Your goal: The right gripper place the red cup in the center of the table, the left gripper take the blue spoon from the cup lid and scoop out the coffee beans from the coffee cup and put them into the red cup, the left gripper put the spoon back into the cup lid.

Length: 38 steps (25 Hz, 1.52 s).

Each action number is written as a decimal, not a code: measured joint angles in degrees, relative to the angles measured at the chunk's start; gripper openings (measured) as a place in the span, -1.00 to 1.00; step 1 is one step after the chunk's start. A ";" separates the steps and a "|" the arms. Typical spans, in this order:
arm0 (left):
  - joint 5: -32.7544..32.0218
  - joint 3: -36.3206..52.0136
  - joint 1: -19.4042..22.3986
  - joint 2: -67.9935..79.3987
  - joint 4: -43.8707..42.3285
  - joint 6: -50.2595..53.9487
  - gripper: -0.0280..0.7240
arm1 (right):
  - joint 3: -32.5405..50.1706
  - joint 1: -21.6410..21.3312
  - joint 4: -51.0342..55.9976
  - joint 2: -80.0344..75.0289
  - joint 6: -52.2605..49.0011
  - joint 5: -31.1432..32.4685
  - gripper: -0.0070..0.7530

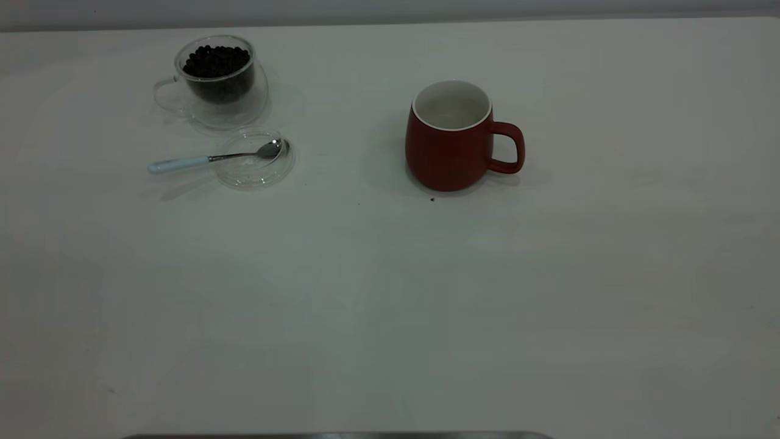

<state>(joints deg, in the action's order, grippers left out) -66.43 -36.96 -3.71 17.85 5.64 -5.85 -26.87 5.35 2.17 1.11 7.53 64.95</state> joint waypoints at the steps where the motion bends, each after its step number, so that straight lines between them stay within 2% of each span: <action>1: -0.01 0.82 -0.43 -1.70 -1.78 1.63 0.56 | 0.00 0.00 0.00 0.00 0.00 0.00 0.22; 6: 0.16 3.87 -0.08 -9.05 -6.46 7.57 0.56 | 0.00 0.00 0.00 0.00 0.00 0.00 0.22; 11: 2.53 7.67 3.25 -13.72 -6.43 7.99 0.56 | 0.00 0.00 0.00 0.00 0.00 0.00 0.22; 18: 2.98 7.93 5.86 -18.84 -5.64 5.85 0.56 | 0.00 0.00 0.00 0.00 0.00 0.00 0.22; 23: 2.72 8.11 6.26 -18.96 -3.80 2.69 0.56 | 0.00 0.00 0.00 0.00 0.00 0.00 0.22; 38: 1.44 9.08 6.34 -19.00 -3.78 2.32 0.56 | 0.00 0.00 0.00 0.00 0.00 0.00 0.22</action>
<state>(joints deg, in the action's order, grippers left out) -64.99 -27.88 2.63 -1.15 1.86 -3.53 -26.87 5.35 2.17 1.11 7.53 64.95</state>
